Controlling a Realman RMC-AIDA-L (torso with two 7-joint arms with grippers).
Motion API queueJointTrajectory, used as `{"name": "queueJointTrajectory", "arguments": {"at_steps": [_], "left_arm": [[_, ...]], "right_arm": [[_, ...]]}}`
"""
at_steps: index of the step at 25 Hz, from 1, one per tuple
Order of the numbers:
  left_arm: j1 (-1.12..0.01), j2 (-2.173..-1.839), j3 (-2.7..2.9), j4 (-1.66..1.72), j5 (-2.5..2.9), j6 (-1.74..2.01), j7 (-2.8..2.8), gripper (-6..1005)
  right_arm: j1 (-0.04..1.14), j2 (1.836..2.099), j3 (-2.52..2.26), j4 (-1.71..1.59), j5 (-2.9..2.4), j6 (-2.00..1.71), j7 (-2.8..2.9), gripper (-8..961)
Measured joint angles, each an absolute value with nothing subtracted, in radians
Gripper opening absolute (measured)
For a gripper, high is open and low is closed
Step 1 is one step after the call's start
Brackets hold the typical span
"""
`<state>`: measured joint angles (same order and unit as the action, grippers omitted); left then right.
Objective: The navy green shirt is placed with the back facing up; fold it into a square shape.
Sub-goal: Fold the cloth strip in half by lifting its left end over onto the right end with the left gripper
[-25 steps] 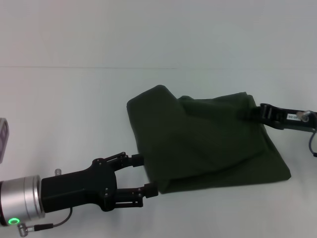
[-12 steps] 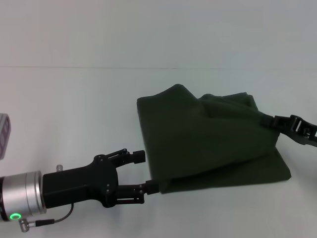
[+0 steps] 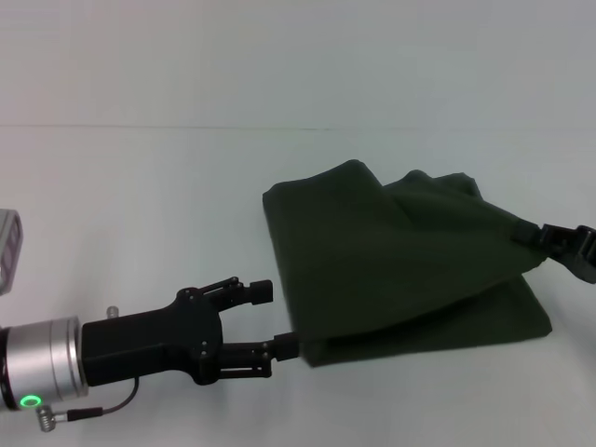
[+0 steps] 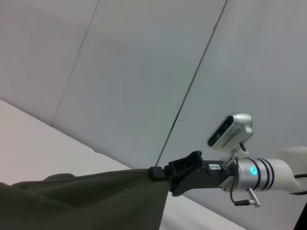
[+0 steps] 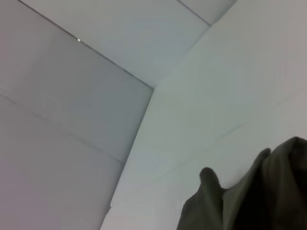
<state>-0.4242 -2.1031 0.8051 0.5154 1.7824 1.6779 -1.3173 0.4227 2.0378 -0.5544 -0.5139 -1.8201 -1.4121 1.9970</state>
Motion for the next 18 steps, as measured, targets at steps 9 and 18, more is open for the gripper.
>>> {"name": "queueJointTrajectory", "arguments": {"at_steps": [9, 18], "left_arm": [[-0.428, -2.101, 0.809, 0.515, 1.782, 1.664, -1.325, 950], [-0.432, -2.101, 0.81, 0.517, 1.782, 1.657, -1.327, 950]], "right_arm": [[0.368, 2.038, -0.544, -0.473, -1.827, -1.383, 1.96, 12], [0.334, 2.034, -0.524, -0.454, -1.826, -1.385, 1.929, 12]]}}
